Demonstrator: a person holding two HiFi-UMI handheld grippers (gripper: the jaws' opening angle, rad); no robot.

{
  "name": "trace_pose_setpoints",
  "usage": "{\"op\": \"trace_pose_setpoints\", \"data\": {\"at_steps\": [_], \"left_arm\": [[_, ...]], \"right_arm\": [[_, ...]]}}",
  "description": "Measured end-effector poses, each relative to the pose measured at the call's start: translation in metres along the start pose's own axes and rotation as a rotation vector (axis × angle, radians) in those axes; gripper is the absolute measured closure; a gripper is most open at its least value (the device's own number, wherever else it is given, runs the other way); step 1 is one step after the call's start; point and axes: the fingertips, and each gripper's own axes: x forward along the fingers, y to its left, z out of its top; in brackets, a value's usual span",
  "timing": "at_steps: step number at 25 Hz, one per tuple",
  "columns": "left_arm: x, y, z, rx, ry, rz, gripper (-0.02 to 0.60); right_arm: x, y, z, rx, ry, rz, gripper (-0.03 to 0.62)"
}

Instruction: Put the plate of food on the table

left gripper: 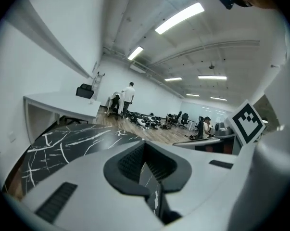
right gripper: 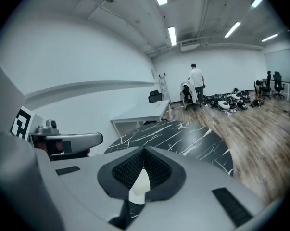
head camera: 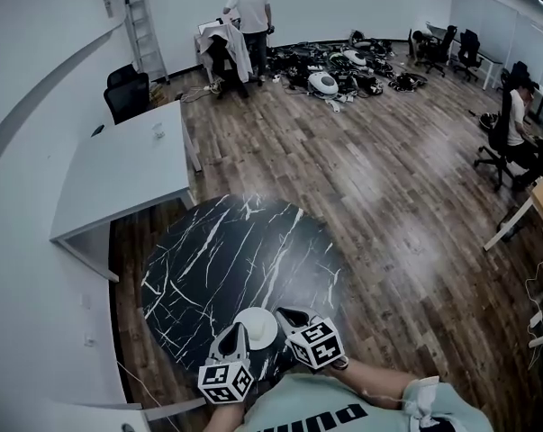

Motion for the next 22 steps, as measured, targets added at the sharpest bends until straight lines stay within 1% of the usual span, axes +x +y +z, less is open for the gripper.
{"op": "trace_pose_setpoints", "data": {"at_steps": [2, 5, 8, 12, 15, 18, 22], "left_arm": [[-0.006, -0.015, 0.011, 0.046, -0.033, -0.004, 0.575], [-0.013, -0.034, 0.018, 0.107, -0.066, 0.002, 0.575], [-0.021, -0.055, 0.022, 0.149, -0.100, 0.008, 0.575], [-0.035, -0.080, 0.023, 0.160, -0.143, 0.028, 0.575], [-0.044, -0.098, 0.024, 0.174, -0.172, 0.055, 0.575], [-0.053, -0.117, 0.018, 0.167, -0.176, 0.094, 0.575], [-0.060, -0.145, 0.009, 0.173, -0.180, 0.125, 0.575]], "right_arm": [[-0.012, 0.003, 0.010, -0.034, -0.039, 0.001, 0.583], [-0.029, 0.007, 0.019, -0.097, -0.086, 0.002, 0.583], [-0.048, 0.010, 0.021, -0.131, -0.116, 0.016, 0.583], [-0.078, 0.008, 0.018, -0.135, -0.145, 0.036, 0.583], [-0.101, 0.001, 0.018, -0.162, -0.171, 0.042, 0.583], [-0.124, -0.005, 0.015, -0.187, -0.185, 0.057, 0.583], [-0.151, -0.014, 0.011, -0.211, -0.204, 0.073, 0.583]]}}
